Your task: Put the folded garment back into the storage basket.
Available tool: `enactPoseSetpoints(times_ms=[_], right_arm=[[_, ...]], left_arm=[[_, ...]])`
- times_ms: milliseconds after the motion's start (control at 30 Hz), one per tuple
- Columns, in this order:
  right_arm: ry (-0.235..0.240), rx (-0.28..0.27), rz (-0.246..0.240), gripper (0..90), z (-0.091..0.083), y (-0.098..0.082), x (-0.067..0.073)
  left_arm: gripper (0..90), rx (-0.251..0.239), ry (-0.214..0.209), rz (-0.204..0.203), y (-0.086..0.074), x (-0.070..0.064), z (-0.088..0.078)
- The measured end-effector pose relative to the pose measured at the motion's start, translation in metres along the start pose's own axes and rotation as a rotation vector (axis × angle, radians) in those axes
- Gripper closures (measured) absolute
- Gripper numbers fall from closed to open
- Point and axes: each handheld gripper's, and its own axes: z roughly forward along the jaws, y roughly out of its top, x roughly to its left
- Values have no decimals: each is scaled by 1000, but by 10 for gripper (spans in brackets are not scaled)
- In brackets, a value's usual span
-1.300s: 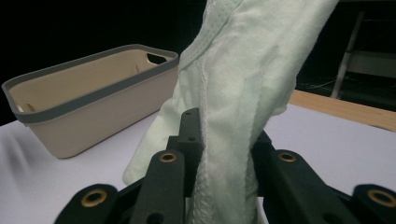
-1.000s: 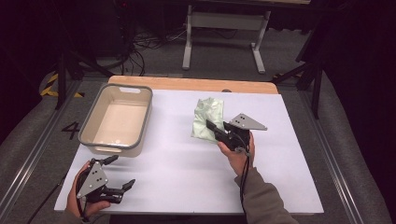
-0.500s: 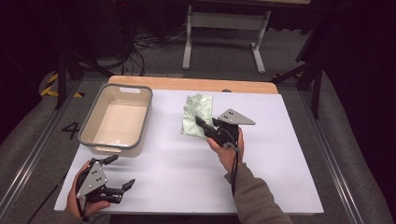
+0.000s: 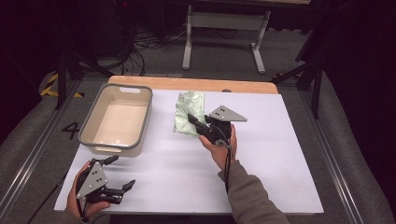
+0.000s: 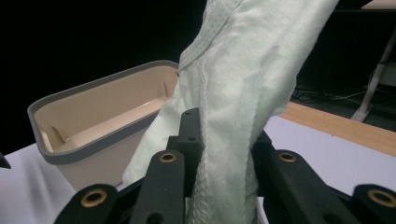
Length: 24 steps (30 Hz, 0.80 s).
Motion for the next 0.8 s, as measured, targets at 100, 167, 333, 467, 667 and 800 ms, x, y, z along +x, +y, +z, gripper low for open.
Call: enactPoseSetpoints(times_ms=[100, 167, 333, 467, 667, 800], right_arm=[[2, 0, -2, 749, 2, 1, 2], [8, 2, -6, 749, 5, 2, 3], [15, 1, -3, 749, 11, 4, 7], [17, -4, -5, 748, 16, 7, 10], [30, -6, 1, 748, 26, 11, 16], [42, -5, 7, 748, 37, 14, 21]], left_arm=[[63, 2, -2, -1, 0, 0, 0], [62, 3, -10, -7, 0, -1, 1], [61, 3, -3, 3, 0, 0, 0], [61, -2, -6, -2, 1, -1, 1], [61, -6, -9, -3, 1, 0, 1], [61, -12, -10, -4, 0, 0, 1]])
